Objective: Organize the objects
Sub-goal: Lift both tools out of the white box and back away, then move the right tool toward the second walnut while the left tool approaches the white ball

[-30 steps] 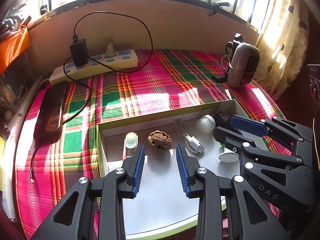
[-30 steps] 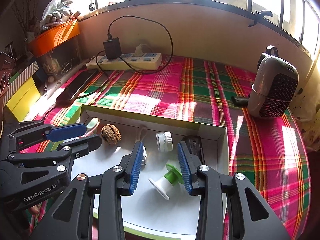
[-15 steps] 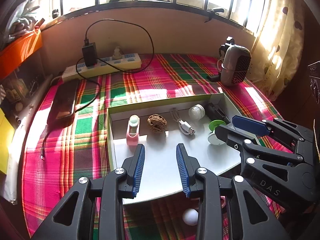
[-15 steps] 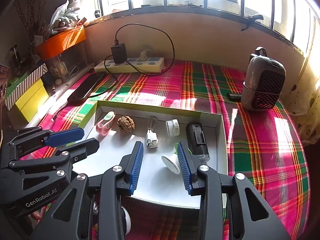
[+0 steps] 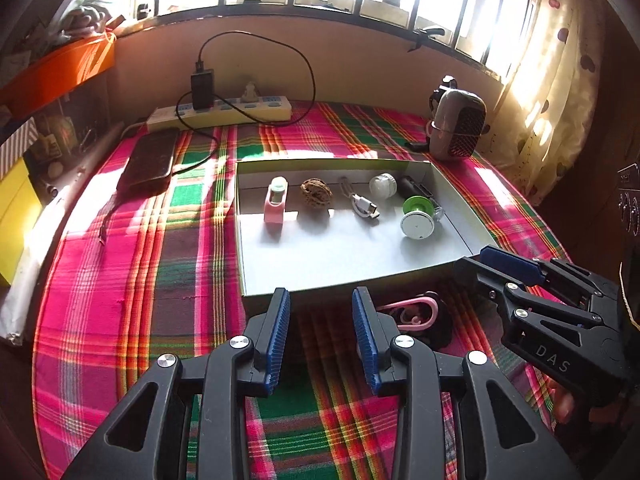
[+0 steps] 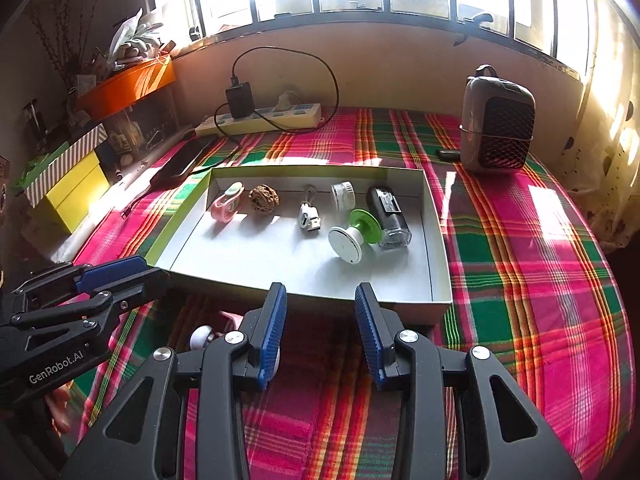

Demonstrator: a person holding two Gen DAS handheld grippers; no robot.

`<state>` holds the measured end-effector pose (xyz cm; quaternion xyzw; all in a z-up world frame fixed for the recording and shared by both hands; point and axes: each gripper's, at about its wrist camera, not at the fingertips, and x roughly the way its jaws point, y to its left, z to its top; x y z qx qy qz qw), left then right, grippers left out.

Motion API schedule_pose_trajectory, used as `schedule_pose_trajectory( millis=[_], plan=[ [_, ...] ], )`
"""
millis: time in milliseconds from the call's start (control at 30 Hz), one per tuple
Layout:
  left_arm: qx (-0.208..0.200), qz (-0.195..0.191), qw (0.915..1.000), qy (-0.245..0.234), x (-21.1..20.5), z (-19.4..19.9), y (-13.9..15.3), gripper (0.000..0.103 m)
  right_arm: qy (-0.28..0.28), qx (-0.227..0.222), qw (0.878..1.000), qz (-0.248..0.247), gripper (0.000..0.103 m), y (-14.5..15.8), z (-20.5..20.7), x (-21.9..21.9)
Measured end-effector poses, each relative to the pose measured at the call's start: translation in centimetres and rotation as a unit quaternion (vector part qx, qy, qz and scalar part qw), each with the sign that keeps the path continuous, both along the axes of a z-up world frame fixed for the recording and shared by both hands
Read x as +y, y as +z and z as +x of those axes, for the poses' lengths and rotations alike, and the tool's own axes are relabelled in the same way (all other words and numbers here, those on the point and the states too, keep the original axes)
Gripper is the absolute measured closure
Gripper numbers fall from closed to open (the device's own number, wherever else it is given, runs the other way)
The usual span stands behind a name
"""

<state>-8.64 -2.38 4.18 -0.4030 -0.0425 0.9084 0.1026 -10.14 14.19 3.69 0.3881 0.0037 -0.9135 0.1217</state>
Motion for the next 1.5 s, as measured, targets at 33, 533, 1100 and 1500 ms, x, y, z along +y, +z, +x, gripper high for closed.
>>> schedule_pose_trajectory(
  millis=[33,533,1100,1500],
  plan=[
    [-0.002,0.006,1.0,-0.001,-0.2,0.3,-0.2,0.072,-0.003,-0.002,1.0,-0.005,0.065,-0.1,0.4,0.2],
    [-0.029,0.03,0.9991,-0.003,-1.9,3.4,-2.8,0.072,0.036,-0.014,0.999,-0.025,0.052,-1.7,4.8,-2.3],
    [-0.044,0.036,0.9984,-0.004,-3.1,3.0,-3.7,0.072,0.064,-0.036,0.997,0.006,0.052,-3.4,3.6,-5.2],
    [-0.056,0.047,0.9966,-0.038,-1.9,1.8,-3.9,0.072,0.041,-0.049,0.998,0.013,0.072,-4.1,3.4,-4.2]
  ],
)
